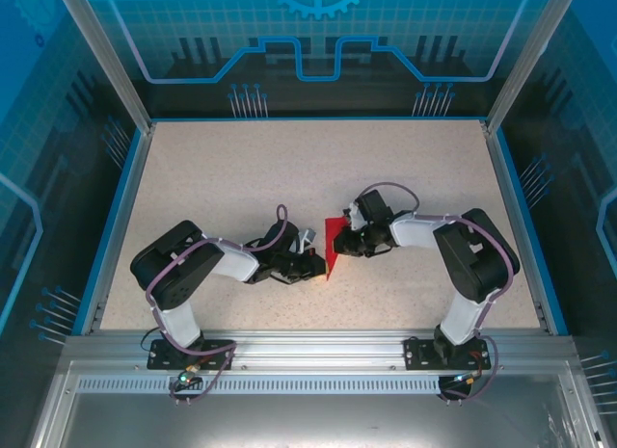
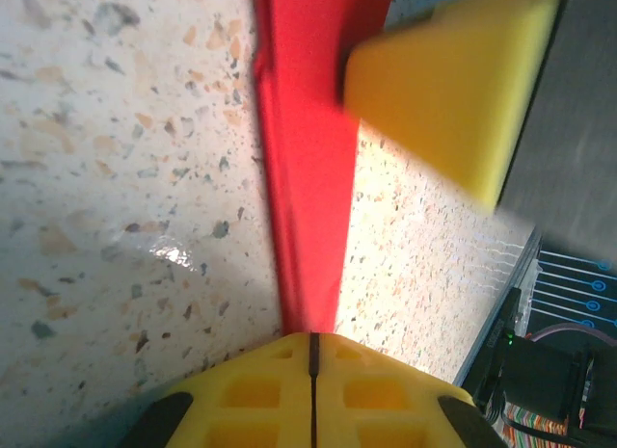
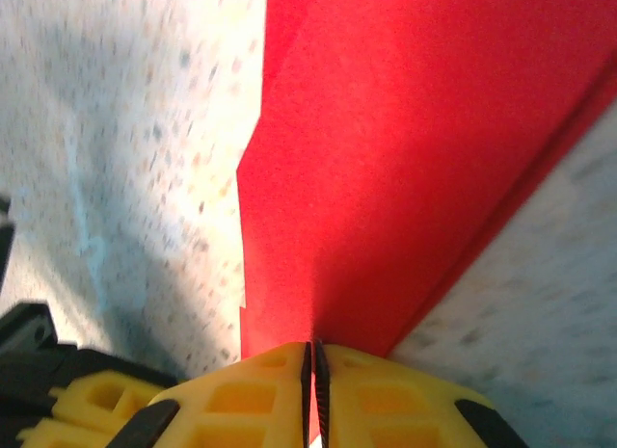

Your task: Fold a paper plane with a square sheet of paper (fold left side to right side)

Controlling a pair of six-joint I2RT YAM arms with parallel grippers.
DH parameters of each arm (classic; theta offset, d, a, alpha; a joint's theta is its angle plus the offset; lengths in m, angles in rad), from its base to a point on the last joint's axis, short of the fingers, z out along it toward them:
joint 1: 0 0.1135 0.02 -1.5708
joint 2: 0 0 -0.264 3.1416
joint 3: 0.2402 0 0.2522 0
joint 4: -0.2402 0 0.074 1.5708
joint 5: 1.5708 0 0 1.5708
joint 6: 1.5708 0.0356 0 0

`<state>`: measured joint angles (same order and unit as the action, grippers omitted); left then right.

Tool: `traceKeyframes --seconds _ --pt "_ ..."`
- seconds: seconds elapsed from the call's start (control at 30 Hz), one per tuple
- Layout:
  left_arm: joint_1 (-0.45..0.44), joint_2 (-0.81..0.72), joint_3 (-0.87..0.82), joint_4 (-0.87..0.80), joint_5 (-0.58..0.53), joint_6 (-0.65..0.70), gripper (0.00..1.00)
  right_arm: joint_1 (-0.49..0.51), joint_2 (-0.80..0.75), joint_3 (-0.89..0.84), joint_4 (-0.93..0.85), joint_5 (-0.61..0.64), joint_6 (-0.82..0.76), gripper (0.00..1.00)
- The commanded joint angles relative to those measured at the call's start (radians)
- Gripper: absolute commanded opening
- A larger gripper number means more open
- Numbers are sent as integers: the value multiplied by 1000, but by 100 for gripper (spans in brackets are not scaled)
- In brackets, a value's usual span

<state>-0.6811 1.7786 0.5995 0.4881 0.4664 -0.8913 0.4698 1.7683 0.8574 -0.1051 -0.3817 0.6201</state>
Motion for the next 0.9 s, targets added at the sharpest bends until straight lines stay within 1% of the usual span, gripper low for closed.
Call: traceKeyframes --seconds 0.0,0.13,0.27,0.37,0.47,0.57,0.7,0.87 --pt "-6 38 -53 -201 -58 12 7 -61 36 52 -27 42 -44 14" --pt "-6 19 -62 -192 -55 14 7 -72 46 73 -38 12 -47 14" --pt "-4 -66 -69 -192 -63 19 7 -54 60 64 -45 -7 -47 14" --pt "-4 -140 -53 -209 -56 28 12 -45 71 49 -42 -15 -35 14" --pt "-5 -172 -6 -230 -21 38 17 -37 68 30 -33 -24 -19 14" --pt "-6 -149 47 -226 13 39 19 -28 61 28 -40 -20 -14 14" --pt "-8 -65 124 -204 58 40 19 -28 62 29 -49 -18 -11 14" --pt "-9 29 204 -208 86 56 20 -28 57 32 -57 -20 -11 14"
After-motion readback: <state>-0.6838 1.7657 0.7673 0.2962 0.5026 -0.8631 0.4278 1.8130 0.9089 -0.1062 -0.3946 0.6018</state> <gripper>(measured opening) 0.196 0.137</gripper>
